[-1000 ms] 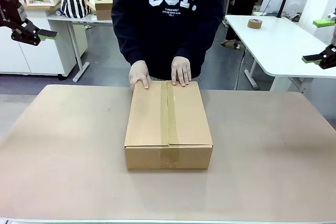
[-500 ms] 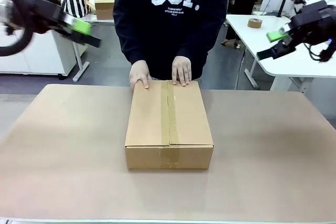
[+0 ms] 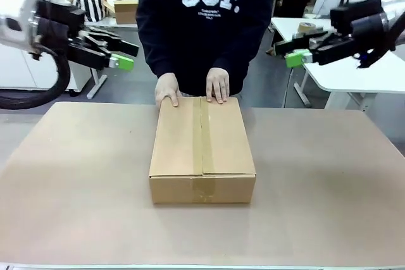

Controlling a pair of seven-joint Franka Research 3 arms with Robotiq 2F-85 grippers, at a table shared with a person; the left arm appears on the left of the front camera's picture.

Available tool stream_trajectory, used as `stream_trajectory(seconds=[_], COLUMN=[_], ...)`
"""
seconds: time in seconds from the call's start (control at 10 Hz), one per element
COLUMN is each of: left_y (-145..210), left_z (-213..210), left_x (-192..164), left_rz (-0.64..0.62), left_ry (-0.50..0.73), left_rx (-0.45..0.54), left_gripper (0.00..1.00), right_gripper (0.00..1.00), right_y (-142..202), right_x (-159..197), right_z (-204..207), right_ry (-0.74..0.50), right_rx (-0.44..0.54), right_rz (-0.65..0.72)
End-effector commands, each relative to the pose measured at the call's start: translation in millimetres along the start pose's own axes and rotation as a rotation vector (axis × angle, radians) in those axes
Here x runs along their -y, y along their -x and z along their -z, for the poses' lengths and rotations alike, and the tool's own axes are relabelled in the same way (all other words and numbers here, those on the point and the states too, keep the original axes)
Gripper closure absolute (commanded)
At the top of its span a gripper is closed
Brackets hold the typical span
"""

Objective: Pack the gift set into the box.
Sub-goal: Press and hold the closed box until the human finishes sealing it.

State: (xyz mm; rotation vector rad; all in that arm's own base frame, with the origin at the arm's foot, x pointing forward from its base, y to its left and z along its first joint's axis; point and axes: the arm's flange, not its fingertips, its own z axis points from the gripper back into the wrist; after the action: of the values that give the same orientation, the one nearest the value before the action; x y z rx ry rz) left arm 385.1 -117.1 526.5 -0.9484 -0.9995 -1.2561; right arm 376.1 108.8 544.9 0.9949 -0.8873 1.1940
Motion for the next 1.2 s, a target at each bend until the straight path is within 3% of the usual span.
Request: stream_trajectory(seconds=[0.0,0.1,0.2,0.3,0.4,0.5,0.6,0.7,0.8,0.9,1.0,1.1], left_y=[-0.7,-0.7,-0.7,0.4,16.9,38.1,61.1,85.2,112.6,129.4,140.6,143.5], left_z=[1.5,1.5,1.5,0.8,26.9,42.1,52.9,67.5,88.5,105.7,119.7,127.5], left_x=[-5.3,-5.3,-5.3,-0.2,-7.4,-12.8,-13.3,-15.7,-15.1,-11.8,-8.4,-10.6], left_rz=[-0.005,-0.005,-0.005,-0.001,0.068,0.129,0.159,0.154,0.143,0.165,0.229,0.209], left_ry=[0.03,0.03,0.03,0.003,-0.005,-0.059,-0.033,-0.001,0.012,0.029,0.018,-0.038], left_rx=[-0.007,-0.007,-0.007,-0.002,0.075,0.062,0.076,0.033,-0.046,-0.117,-0.172,-0.212], left_gripper=[0.0,0.0,0.0,0.0,0.0,0.0,0.0,0.0,0.0,0.0,0.0,0.0], right_gripper=[0.0,0.0,0.0,0.0,0.0,0.0,0.0,0.0,0.0,0.0,0.0,0.0], right_y=[1.6,1.6,-0.1,-2.8,4.8,19.2,39.1,59.2,73.4,82.9,88.7,92.6], right_x=[8.3,8.3,-5.0,-3.4,10.4,20.7,31.8,44.1,50.4,53.8,52.0,50.1], right_z=[3.0,3.0,-0.5,26.9,55.1,77.7,98.5,113.6,130.1,137.4,141.9,137.8], right_ry=[-0.108,-0.108,0.008,-0.225,-0.29,-0.368,-0.348,-0.313,-0.332,-0.286,-0.275,-0.202], right_rx=[-0.025,-0.025,-0.001,0.039,0.019,0.073,0.057,-0.023,-0.064,-0.176,-0.172,-0.226], right_rz=[0.092,0.092,-0.007,-0.203,-0.337,-0.408,-0.412,-0.387,-0.331,-0.258,-0.197,-0.153])
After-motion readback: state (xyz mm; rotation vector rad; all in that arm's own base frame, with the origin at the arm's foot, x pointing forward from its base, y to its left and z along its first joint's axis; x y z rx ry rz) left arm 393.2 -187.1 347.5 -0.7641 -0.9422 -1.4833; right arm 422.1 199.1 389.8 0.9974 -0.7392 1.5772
